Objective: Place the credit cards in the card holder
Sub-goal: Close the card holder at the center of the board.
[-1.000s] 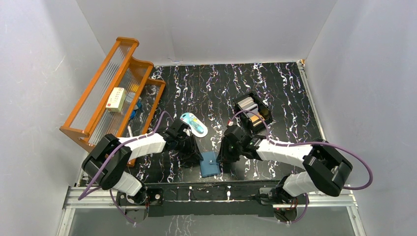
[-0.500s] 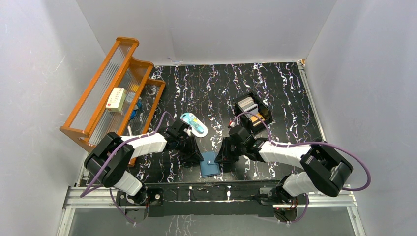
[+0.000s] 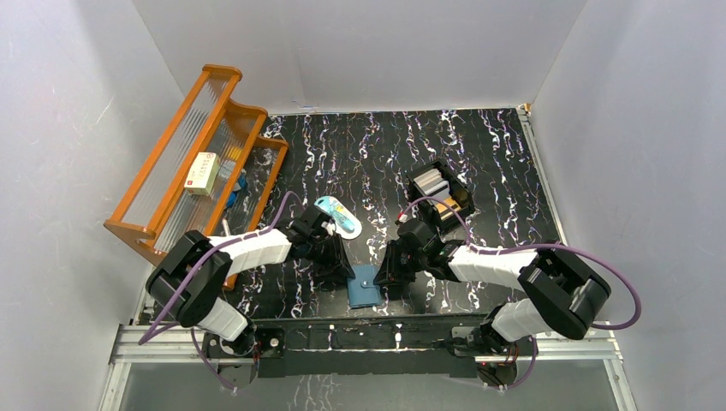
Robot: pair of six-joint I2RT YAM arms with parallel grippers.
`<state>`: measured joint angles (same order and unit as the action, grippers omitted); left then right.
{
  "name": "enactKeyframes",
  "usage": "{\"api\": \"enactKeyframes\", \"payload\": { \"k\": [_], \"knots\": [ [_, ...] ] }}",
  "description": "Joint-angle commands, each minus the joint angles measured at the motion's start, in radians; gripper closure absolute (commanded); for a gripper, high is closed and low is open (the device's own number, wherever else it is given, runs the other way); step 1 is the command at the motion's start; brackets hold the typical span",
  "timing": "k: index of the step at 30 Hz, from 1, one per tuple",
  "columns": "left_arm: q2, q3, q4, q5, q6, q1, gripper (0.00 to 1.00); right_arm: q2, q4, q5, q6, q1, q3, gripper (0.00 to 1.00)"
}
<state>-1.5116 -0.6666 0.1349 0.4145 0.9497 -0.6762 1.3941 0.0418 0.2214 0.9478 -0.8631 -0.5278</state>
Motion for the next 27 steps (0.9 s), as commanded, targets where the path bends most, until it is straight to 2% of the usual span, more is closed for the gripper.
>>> {"api": "enactKeyframes", "payload": {
  "k": [1,9,18,27],
  "knots": [
    [0.073,-0.047,0.115,-0.039,-0.039,0.000,0.64,0.006,-0.012,-0.002,-0.016,-0.002,-0.028,0.71],
    [0.132,-0.087,0.180,-0.105,-0.042,-0.071,0.66,0.014,-0.018,-0.011,-0.015,-0.002,-0.036,0.71],
    [0.040,-0.116,0.126,-0.076,-0.066,-0.141,0.68,0.024,-0.020,-0.017,-0.010,-0.002,-0.047,0.71],
    [-0.014,-0.106,0.095,-0.079,-0.075,-0.147,0.68,0.028,-0.020,-0.017,-0.004,-0.002,-0.052,0.71]
  ]
}}
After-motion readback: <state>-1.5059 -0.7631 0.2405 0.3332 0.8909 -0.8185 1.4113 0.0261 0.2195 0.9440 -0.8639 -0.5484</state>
